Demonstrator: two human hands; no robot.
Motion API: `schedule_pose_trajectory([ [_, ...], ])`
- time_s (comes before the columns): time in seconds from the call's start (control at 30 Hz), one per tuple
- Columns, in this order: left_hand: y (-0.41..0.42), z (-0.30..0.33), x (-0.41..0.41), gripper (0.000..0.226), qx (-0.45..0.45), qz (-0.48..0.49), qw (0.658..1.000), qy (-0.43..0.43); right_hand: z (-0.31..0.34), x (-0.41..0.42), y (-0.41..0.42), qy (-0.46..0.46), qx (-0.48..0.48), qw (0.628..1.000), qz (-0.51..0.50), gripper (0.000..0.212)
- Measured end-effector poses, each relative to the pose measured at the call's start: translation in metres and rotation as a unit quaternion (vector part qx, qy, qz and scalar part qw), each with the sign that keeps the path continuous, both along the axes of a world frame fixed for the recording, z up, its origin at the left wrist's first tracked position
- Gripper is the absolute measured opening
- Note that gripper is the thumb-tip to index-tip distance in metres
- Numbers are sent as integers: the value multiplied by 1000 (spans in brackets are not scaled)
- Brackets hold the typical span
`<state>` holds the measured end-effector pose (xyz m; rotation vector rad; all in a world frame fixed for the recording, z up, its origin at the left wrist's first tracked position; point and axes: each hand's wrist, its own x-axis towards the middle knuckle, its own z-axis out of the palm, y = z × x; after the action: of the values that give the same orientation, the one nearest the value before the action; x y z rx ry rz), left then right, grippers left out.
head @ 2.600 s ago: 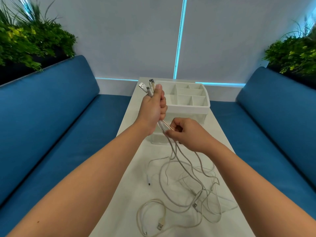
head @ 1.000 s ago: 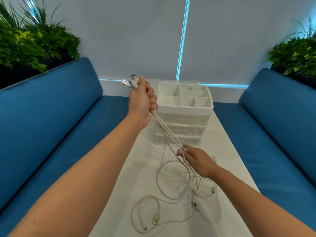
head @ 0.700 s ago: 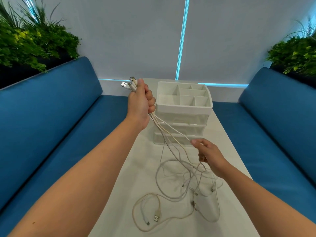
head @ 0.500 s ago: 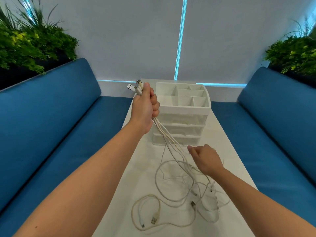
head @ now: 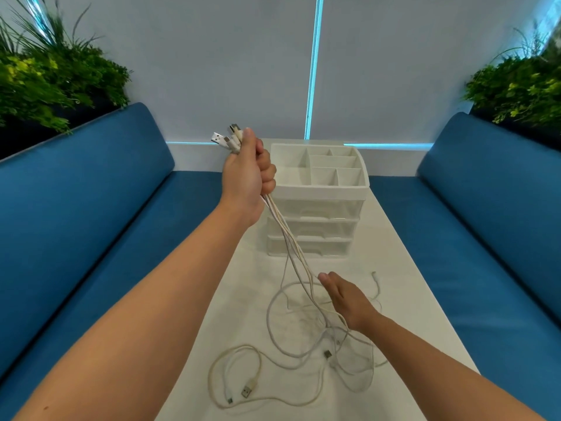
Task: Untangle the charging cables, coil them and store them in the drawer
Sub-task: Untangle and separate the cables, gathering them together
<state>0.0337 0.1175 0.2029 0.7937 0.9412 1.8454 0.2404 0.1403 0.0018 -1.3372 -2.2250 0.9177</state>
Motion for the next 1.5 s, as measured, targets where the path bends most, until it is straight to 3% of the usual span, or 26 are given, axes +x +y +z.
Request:
schedule_pose_trajectory([
  [0.17, 1, -6, 7, 38, -4, -8, 1000, 7, -2, -6, 4, -102, 14, 993, -59, 47],
  [0.37, 4, 3, 3, 39, 2, 5, 1000, 8, 3, -2, 1, 103, -50, 992, -51, 27],
  [0.53, 7, 4, -1, 38, -3, 10, 1000, 9, -3, 1, 0, 100, -68, 993, -11, 15],
  [0.77, 7, 5, 3, 38, -4, 5, 1000, 21, -4, -4, -1, -14, 90, 995, 33, 18],
  [0.93, 7, 13, -4, 38, 11, 10, 999, 28, -12, 17, -13, 15, 164, 984, -75, 28],
  [1.23, 7, 12, 2, 38, 10, -16, 998, 57, 11, 9, 2, -41, 67, 992, 99, 20],
  [1.3, 6, 10, 4, 38, 5, -28, 998, 61, 34, 1, 7, 37, 16, 998, 48, 33],
  [1.37, 5, 8, 8, 38, 3, -41, 997, 63, 75, -13, 5, 168, -39, 985, 2, 32],
  [1.5, 4, 5, 18, 38, 7, -98, 994, 52, 148, -44, -2, 287, -146, 941, 105, 43],
])
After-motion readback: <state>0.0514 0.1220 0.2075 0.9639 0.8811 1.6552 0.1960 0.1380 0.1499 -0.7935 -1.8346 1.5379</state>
